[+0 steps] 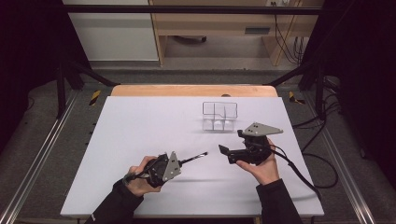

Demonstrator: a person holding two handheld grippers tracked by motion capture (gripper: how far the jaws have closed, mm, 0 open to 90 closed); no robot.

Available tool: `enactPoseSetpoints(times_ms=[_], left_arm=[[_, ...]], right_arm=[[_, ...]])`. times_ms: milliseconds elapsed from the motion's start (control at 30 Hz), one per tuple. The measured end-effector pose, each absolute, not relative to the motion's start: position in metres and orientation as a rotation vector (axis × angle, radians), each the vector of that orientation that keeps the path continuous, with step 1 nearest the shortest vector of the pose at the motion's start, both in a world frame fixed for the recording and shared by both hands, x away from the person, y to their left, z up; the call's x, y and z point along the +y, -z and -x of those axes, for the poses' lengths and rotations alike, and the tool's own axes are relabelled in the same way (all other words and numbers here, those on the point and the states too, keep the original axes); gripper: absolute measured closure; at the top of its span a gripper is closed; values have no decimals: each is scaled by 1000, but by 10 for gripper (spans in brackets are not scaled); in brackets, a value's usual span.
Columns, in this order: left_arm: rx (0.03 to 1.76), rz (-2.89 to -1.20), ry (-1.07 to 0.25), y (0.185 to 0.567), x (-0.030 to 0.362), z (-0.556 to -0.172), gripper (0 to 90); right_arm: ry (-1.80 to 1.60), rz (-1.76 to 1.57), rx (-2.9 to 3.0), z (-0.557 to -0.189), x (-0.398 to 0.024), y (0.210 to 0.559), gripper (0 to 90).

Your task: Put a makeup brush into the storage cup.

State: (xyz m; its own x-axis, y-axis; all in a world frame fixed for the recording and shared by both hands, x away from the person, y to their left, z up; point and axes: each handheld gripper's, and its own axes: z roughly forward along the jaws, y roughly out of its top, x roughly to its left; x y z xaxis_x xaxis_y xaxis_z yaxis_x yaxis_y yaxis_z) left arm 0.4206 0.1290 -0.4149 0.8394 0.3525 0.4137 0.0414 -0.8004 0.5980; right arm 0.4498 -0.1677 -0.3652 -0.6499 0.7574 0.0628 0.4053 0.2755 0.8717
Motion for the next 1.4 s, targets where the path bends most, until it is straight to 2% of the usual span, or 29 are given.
enactPoseSetpoints(times_ms=[833,1400], left_arm=[[612,-2228,-559,421,140,-423,830],[774,-2127,-536,425,135,-422,831]], right_arm=[[-1363,-1094,2153,-442,-169,385,111],[-1470,-1135,2105,-440,-158,392,129]])
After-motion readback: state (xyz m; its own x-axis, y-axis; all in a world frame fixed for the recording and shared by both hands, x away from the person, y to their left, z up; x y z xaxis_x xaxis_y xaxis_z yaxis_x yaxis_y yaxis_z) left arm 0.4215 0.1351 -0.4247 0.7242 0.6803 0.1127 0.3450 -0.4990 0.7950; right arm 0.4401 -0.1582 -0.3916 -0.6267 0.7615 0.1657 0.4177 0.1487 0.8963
